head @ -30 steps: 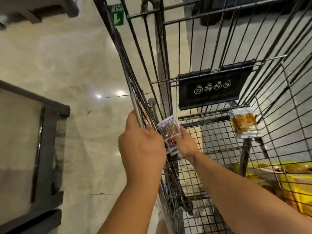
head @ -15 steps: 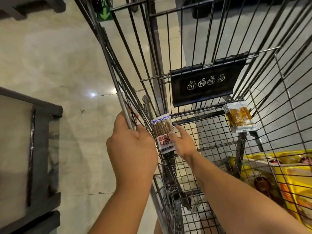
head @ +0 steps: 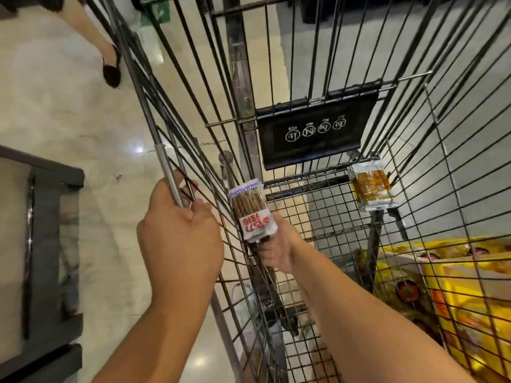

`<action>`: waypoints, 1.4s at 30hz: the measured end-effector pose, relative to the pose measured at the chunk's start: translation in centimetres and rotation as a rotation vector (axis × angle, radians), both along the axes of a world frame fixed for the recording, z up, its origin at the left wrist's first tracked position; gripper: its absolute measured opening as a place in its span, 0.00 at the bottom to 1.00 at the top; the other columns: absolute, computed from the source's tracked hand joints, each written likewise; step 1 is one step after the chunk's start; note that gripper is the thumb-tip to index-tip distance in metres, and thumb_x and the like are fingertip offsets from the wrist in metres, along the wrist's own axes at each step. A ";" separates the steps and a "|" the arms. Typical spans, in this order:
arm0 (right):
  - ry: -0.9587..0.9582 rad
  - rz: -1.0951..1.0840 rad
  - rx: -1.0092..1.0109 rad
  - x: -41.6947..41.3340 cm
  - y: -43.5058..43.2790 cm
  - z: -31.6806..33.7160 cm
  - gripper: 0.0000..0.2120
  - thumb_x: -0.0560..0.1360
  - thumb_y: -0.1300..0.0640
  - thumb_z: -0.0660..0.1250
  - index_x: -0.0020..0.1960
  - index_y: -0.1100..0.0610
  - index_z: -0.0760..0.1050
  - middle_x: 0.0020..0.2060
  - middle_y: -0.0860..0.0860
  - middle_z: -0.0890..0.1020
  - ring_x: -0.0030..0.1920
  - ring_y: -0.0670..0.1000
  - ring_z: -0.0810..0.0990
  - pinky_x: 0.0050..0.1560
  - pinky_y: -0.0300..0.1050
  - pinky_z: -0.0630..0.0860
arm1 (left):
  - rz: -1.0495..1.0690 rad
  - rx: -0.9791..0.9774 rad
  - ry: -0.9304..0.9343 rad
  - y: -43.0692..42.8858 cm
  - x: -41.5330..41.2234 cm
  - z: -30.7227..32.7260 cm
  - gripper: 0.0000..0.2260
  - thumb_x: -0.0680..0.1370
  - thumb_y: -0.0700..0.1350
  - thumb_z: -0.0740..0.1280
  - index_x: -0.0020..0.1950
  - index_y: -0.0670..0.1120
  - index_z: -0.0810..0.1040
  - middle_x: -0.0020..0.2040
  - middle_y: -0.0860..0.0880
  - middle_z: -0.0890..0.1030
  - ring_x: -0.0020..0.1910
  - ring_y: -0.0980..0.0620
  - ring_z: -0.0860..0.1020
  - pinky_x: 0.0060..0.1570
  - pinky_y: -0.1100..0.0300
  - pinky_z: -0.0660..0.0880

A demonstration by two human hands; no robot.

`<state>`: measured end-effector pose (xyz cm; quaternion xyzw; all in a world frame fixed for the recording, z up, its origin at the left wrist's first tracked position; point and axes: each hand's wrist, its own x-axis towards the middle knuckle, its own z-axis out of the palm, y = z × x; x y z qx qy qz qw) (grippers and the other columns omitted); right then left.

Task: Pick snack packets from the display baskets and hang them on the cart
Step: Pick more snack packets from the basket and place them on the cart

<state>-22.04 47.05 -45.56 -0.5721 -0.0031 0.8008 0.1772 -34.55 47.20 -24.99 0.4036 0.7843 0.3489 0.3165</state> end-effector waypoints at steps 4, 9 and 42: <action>0.025 -0.042 0.077 0.5 0.4 0.6 0.31 0.82 0.34 0.52 0.72 0.55 0.73 0.66 0.59 0.79 0.67 0.58 0.76 0.71 0.55 0.69 | 0.024 0.001 -0.036 -0.1 0.2 -0.4 0.23 0.74 0.45 0.62 0.46 0.79 0.72 0.38 0.65 0.80 0.40 0.45 0.83 0.41 0.41 0.83; -0.172 0.152 0.097 2.7 -1.0 2.1 0.31 0.83 0.38 0.55 0.80 0.53 0.60 0.75 0.63 0.67 0.73 0.64 0.69 0.69 0.56 0.70 | 0.075 -0.007 -0.016 0.5 0.0 -1.0 0.29 0.77 0.39 0.63 0.44 0.79 0.72 0.38 0.59 0.81 0.42 0.44 0.83 0.43 0.40 0.83; -1.321 0.500 0.741 11.7 -29.0 38.8 0.30 0.79 0.43 0.65 0.78 0.51 0.65 0.80 0.51 0.59 0.80 0.52 0.55 0.78 0.46 0.55 | -1.109 0.123 0.499 -15.2 5.3 14.2 0.28 0.80 0.63 0.60 0.76 0.49 0.69 0.75 0.49 0.70 0.74 0.47 0.65 0.73 0.46 0.63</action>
